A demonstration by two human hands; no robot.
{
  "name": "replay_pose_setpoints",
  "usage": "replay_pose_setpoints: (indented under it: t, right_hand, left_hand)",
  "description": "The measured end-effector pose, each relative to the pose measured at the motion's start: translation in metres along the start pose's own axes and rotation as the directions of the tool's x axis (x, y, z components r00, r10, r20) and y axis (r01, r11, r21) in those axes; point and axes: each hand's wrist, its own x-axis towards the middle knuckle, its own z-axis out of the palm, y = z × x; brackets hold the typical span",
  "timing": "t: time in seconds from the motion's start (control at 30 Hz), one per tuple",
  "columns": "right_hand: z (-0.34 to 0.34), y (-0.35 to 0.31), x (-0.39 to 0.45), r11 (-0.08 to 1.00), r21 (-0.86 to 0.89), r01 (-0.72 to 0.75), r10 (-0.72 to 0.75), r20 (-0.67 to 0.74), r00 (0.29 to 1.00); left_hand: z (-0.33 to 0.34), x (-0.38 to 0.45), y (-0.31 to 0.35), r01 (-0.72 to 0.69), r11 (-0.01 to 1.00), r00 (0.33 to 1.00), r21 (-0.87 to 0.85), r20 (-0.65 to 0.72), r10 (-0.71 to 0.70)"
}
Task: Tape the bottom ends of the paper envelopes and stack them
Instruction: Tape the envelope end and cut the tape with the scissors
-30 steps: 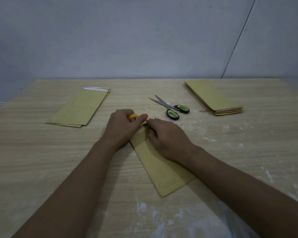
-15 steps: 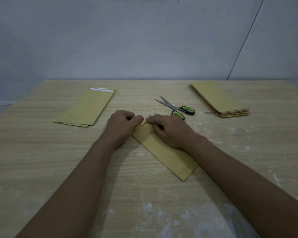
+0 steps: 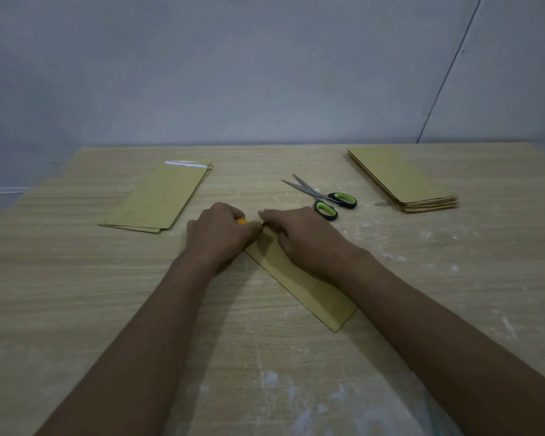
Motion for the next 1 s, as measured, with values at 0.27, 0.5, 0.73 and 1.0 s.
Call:
replay_pose_setpoints:
  t: [0.27,0.5,0.73,1.0]
  right_hand:
    - [0.009,0.001,0.002,1.0,-0.015,-0.012,0.013,0.042,0.999]
    - [0.008,0.001,-0.002,0.994,0.06,-0.09,0.088,0.033,0.996]
    - [0.005,-0.003,-0.003,0.994,0.076,-0.075,0.072,0.046,0.996]
    - [0.007,-0.002,0.0,0.999,-0.011,-0.035,0.036,0.077,0.996]
  left_hand:
    - [-0.006,-0.003,-0.002,0.054,0.987,0.998,-0.153,0.025,-0.05]
    - [-0.017,-0.003,-0.002,0.068,0.961,0.993,-0.266,0.115,-0.039]
    - [-0.018,-0.001,-0.005,0.04,0.996,0.99,-0.075,0.136,-0.03]
    - [-0.017,-0.002,0.004,0.142,0.99,0.976,-0.016,0.168,-0.137]
